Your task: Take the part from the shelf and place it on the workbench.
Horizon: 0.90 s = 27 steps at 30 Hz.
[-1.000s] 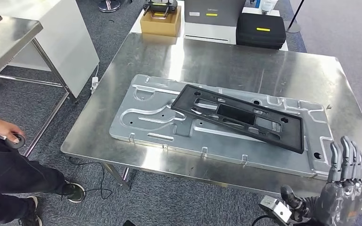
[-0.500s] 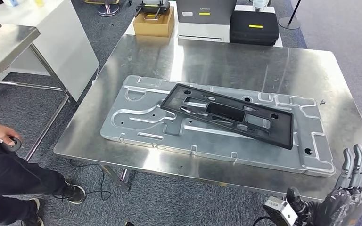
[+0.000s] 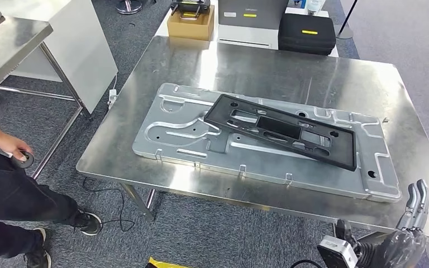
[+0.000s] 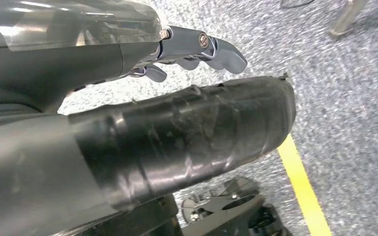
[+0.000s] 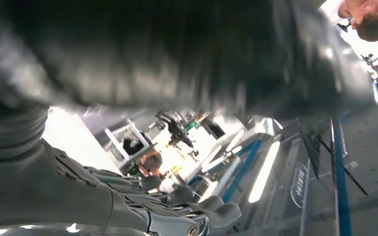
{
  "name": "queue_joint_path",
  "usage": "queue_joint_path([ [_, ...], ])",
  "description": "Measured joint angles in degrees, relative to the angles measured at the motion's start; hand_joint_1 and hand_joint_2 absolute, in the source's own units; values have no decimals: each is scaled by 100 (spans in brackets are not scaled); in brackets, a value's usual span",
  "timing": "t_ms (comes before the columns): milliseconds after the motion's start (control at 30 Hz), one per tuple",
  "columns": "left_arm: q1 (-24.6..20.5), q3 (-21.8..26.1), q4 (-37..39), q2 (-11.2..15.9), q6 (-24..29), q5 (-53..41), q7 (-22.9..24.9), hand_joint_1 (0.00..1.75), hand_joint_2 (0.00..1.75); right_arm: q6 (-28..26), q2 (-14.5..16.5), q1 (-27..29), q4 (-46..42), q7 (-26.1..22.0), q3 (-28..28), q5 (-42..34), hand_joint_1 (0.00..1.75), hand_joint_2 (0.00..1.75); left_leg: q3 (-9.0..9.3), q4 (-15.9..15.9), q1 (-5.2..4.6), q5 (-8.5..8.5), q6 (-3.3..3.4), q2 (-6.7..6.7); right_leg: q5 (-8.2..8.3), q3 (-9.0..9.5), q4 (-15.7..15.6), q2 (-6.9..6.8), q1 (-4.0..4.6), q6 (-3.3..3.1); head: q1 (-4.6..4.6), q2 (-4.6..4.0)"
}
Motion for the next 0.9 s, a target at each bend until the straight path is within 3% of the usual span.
queue_joint_path([
  [33,4,0,0,-1,0,8,1,0,0,1,11,18,17,-12,0,-29,0,0,-55,14,-8,29,-1,4,-91,-40,225,0,-2,10,0,0],
  [67,6,0,0,-1,0,13,1,0,0,1,21,35,33,-20,0,-46,0,0,-110,34,-13,55,-6,6,-67,25,246,-1,-2,11,0,0],
  [100,7,0,0,-1,0,17,2,0,0,0,31,47,48,-25,0,-59,0,0,-161,58,-17,77,-14,6,49,205,42,-1,-2,2,0,0],
  [167,6,0,0,-2,0,20,2,0,0,0,48,53,65,-34,0,-86,0,0,-236,105,-22,118,-45,3,310,755,-779,0,12,-44,-1,0],
  [233,5,0,0,-4,0,23,3,0,0,-1,69,64,74,-46,0,-125,0,0,-265,126,-26,166,-104,0,434,1051,-1303,2,53,-103,-2,0],
  [300,4,0,0,-6,0,27,4,0,0,-2,94,80,82,-91,0,-178,0,0,-273,114,-22,230,-180,1,487,1025,-1364,3,89,-163,-2,0],
  [367,8,0,0,-7,0,34,11,0,0,-2,135,92,87,-174,0,-272,0,0,-316,168,-13,168,-255,-9,569,965,-1409,-12,62,-248,-2,0],
  [433,14,0,0,-5,0,44,21,0,0,-2,203,119,88,-250,0,-359,0,0,-461,565,2,-255,-322,-23,684,866,-1440,-31,28,-325,-16,0],
  [500,17,0,0,-5,0,55,25,0,0,-2,258,162,91,-286,0,-409,0,0,-649,1264,19,-770,-371,-24,782,730,-1432,-39,32,-348,-30,0],
  [533,19,0,0,-5,0,62,24,0,0,-2,277,182,97,-293,0,-433,0,0,-682,1534,27,-881,-387,-24,831,658,-1422,-43,34,-344,-30,0],
  [567,22,0,0,-5,0,70,22,0,0,-2,296,198,105,-298,0,-465,0,0,-626,1633,34,-863,-398,-23,877,583,-1406,-45,34,-335,-30,0],
  [600,24,0,0,-5,0,79,19,0,0,-2,315,213,116,-305,0,-506,0,0,-468,1526,40,-744,-402,-23,918,511,-1385,-46,32,-322,-30,0],
  [667,18,1,0,-5,0,96,8,0,0,-2,358,241,136,-336,0,-595,0,0,90,790,45,-488,-385,-26,977,398,-1325,-44,29,-282,-31,0],
  [733,12,2,0,-5,0,107,-3,0,0,-2,398,261,145,-378,0,-657,0,0,512,124,24,-447,-335,-39,1033,336,-1271,-42,36,-222,-27,0],
  [767,12,3,0,-4,0,112,-4,0,0,-2,416,267,148,-395,0,-675,0,0,575,-12,8,-473,-305,-46,1068,320,-1261,-41,38,-186,-27,0],
  [833,19,4,0,-4,0,132,-7,0,0,-2,447,282,156,-416,0,-710,0,0,528,-45,-2,-414,-220,-44,1136,306,-1272,-37,33,-108,-27,0],
  [900,16,4,0,-2,0,150,-9,0,0,-2,469,308,168,-423,0,-756,0,0,441,-79,14,-304,-98,-17,966,224,-1142,-22,22,-52,-25,0],
])
